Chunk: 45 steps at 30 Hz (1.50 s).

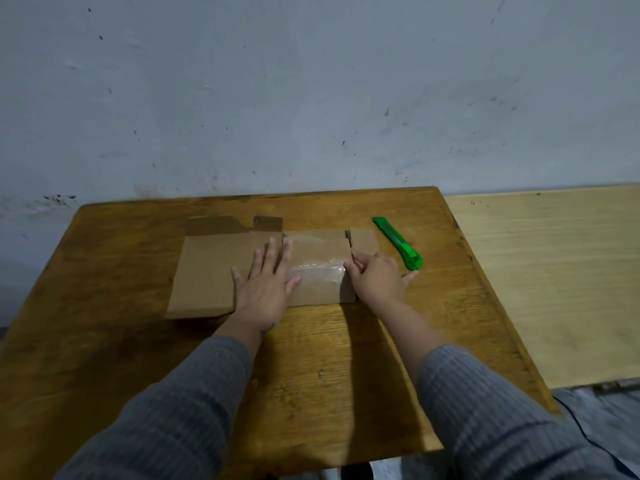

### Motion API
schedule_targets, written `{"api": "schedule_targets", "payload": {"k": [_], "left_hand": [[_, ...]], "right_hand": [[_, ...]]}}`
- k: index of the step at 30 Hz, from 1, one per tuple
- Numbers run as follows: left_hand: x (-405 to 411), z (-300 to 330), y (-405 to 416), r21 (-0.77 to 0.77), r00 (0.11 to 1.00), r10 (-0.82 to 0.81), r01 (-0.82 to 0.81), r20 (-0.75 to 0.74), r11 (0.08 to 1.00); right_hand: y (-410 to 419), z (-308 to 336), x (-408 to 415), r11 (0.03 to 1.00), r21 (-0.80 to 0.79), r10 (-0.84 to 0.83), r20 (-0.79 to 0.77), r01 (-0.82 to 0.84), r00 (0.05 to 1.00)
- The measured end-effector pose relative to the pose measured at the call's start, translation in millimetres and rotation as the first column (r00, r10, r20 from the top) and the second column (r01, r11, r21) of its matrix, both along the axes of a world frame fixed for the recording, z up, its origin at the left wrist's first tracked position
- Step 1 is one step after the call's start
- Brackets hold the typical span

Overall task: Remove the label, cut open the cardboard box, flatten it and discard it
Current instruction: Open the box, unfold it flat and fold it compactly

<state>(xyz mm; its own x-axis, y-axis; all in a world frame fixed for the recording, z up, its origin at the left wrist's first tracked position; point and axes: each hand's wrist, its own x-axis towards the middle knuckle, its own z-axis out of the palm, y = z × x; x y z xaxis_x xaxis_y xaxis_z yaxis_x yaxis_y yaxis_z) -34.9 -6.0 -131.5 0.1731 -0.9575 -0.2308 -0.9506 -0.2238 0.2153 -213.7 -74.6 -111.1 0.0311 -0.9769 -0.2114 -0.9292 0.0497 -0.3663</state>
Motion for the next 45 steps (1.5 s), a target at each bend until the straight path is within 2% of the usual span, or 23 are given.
{"api": "schedule_targets", "payload": {"k": [4, 11, 14, 17, 20, 23, 25, 27, 29, 33, 40, 45], "left_hand": [[0, -5, -7, 0.047, 0.981, -0.146, 0.141, 0.128, 0.989], [0, -14, -13, 0.139, 0.974, -0.16, 0.138, 0.16, 0.981], [-2, -14, -13, 0.151, 0.977, -0.15, 0.127, 0.154, 0.98], [-1, -13, -13, 0.161, 0.982, -0.143, 0.123, 0.122, 0.979], [0, -13, -12, 0.153, 0.982, -0.15, 0.132, 0.113, 0.979], [1, -15, -10, 0.132, 0.984, -0.147, 0.133, 0.099, 0.982], [2, -16, -10, 0.115, 0.985, -0.144, 0.133, 0.095, 0.984], [3, -18, -10, 0.107, 0.985, -0.149, 0.139, 0.092, 0.984], [4, -18, -11, 0.105, 0.984, -0.153, 0.144, 0.086, 0.984], [6, -20, -12, 0.107, 0.984, -0.16, 0.151, 0.073, 0.983], [6, -21, -6, 0.098, 0.988, -0.142, 0.136, 0.06, 0.986], [1, -22, -8, 0.096, 0.991, -0.122, 0.116, 0.059, 0.989]], "right_hand": [[-1, -4, 4, 0.999, -0.031, 0.033, -0.087, -0.036, 0.996], [-4, -16, 6, 0.992, -0.105, 0.056, -0.096, -0.066, 0.994], [2, -23, 2, 0.985, -0.17, 0.003, 0.067, 0.008, 0.998], [5, -25, -1, 0.977, -0.159, -0.107, 0.221, 0.144, 0.969], [5, -23, -3, 0.958, -0.094, -0.231, 0.303, 0.27, 0.925], [0, -20, -7, 0.916, 0.031, -0.381, 0.382, 0.401, 0.842], [-2, -13, -7, 0.904, 0.116, -0.419, 0.442, 0.412, 0.793], [0, -7, -3, 0.932, 0.085, -0.35, 0.473, 0.353, 0.808], [7, -6, 6, 0.953, -0.022, -0.256, 0.474, 0.302, 0.843], [19, -18, 22, 0.943, -0.171, -0.169, 0.489, 0.284, 0.856], [20, -16, 20, 0.934, -0.076, -0.239, 0.595, 0.349, 0.768], [22, -18, 32, 0.931, -0.182, -0.192, 0.492, 0.316, 0.849]]}}
